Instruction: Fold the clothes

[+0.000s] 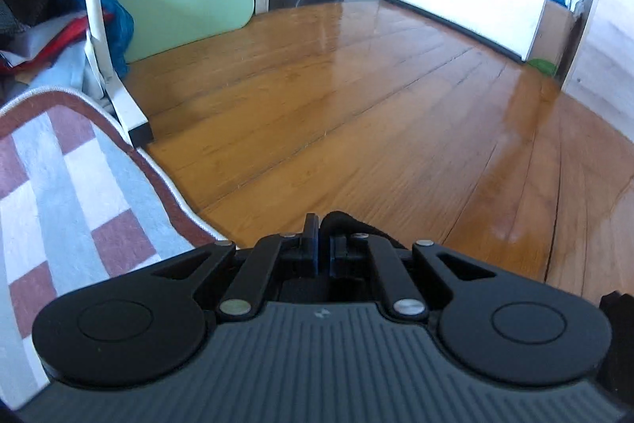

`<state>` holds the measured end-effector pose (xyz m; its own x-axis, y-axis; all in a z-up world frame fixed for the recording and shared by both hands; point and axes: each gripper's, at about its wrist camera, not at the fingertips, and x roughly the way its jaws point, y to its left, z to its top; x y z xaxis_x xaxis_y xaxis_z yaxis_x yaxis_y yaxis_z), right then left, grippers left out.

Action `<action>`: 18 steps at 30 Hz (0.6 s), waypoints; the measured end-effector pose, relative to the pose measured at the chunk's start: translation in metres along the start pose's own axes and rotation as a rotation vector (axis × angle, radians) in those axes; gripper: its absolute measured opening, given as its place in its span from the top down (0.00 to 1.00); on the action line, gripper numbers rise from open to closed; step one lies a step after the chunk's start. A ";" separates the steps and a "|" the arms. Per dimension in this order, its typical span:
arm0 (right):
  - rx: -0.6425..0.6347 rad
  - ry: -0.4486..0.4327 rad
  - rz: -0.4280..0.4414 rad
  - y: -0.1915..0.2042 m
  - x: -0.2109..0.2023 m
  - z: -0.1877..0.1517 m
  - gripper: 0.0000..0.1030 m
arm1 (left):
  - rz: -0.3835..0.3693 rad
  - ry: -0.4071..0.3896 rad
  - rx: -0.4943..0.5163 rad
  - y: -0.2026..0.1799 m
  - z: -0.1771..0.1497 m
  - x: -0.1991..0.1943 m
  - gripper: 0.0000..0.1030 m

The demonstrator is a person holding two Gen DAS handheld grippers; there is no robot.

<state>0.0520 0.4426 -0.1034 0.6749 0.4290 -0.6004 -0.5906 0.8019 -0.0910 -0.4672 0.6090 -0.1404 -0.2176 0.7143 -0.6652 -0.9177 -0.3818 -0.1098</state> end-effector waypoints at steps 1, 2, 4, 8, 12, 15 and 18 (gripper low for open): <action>0.053 0.028 0.035 -0.005 -0.002 0.002 0.69 | -0.016 0.032 -0.019 0.002 -0.006 0.005 0.95; 0.119 0.065 0.103 -0.009 -0.006 0.004 0.69 | -0.033 0.064 -0.039 0.004 -0.011 0.009 0.95; 0.261 0.185 0.288 -0.016 -0.015 0.000 0.64 | -0.064 0.118 -0.075 0.010 -0.017 0.019 0.95; 0.315 0.467 0.585 0.007 -0.030 -0.035 0.41 | -0.089 0.175 -0.115 0.016 -0.019 0.028 0.95; 0.191 0.599 0.701 0.053 -0.026 -0.053 0.38 | -0.119 0.176 -0.117 0.014 -0.019 0.024 0.95; 0.113 0.612 0.727 0.074 -0.034 -0.060 0.52 | -0.141 0.161 -0.105 0.011 -0.016 0.022 0.95; -0.024 0.404 0.706 0.073 -0.064 -0.038 0.97 | -0.153 0.127 -0.097 0.009 -0.012 0.016 0.95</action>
<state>-0.0516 0.4580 -0.1016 -0.0694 0.6433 -0.7625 -0.8296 0.3872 0.4022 -0.4751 0.6099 -0.1608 -0.0289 0.6907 -0.7226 -0.8991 -0.3338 -0.2830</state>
